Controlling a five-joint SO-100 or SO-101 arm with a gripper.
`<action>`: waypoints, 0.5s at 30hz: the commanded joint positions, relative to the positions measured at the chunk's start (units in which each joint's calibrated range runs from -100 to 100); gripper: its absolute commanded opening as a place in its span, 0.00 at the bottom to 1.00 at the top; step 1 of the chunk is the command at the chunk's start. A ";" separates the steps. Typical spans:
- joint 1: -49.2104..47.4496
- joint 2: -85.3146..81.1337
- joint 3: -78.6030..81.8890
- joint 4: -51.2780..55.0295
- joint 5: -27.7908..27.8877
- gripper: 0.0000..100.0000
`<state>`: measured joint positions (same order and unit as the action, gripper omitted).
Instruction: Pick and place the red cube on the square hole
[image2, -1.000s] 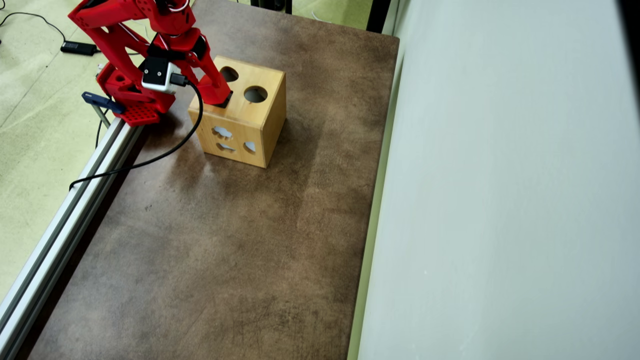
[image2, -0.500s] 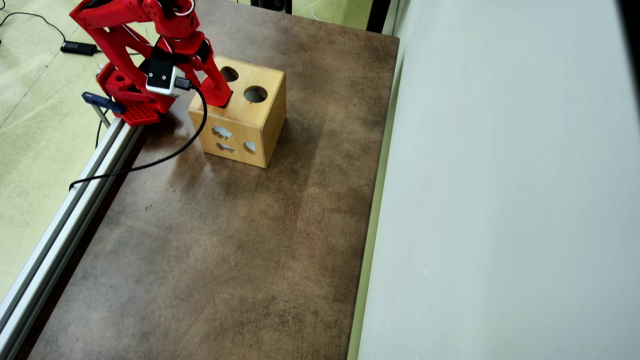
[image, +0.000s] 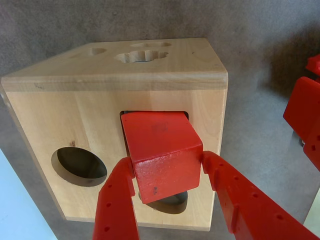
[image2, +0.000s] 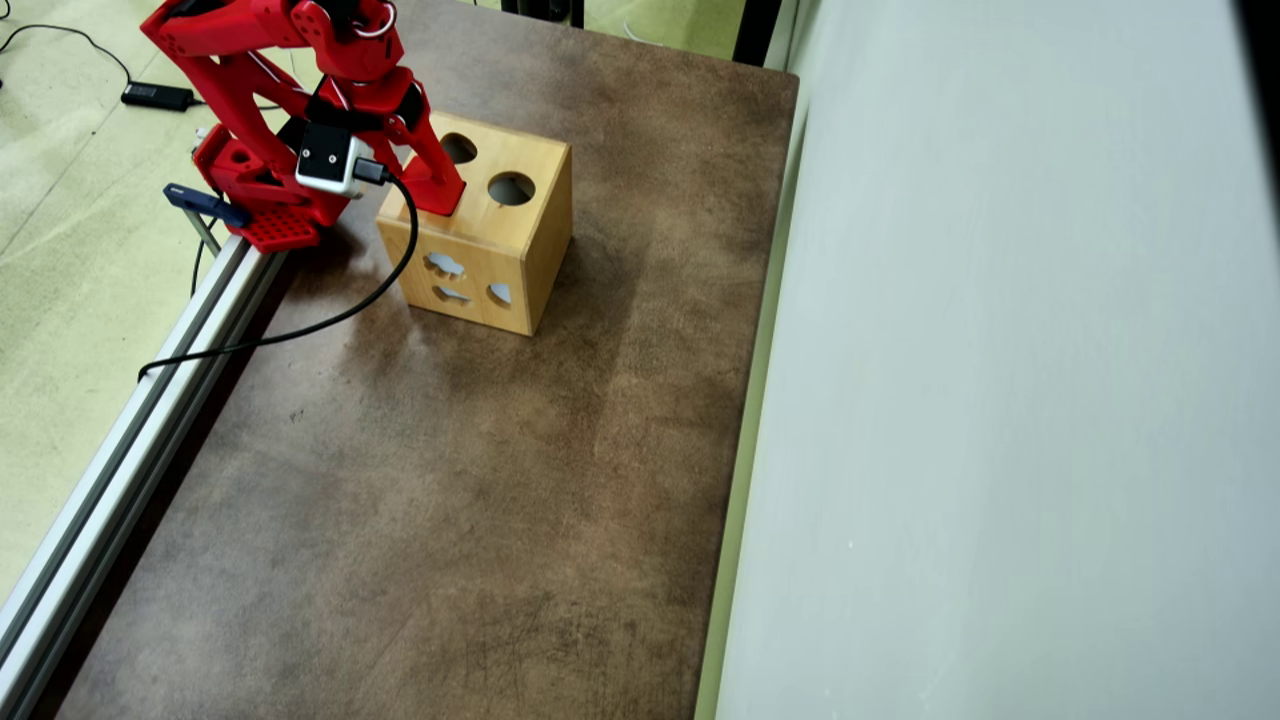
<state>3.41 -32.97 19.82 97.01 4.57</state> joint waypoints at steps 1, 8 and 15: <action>0.38 0.06 -0.41 0.41 -0.10 0.02; 0.38 0.06 -0.41 0.41 -0.10 0.02; 0.38 -0.03 -0.68 0.49 -0.10 0.04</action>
<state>3.41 -32.97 19.82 97.01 4.57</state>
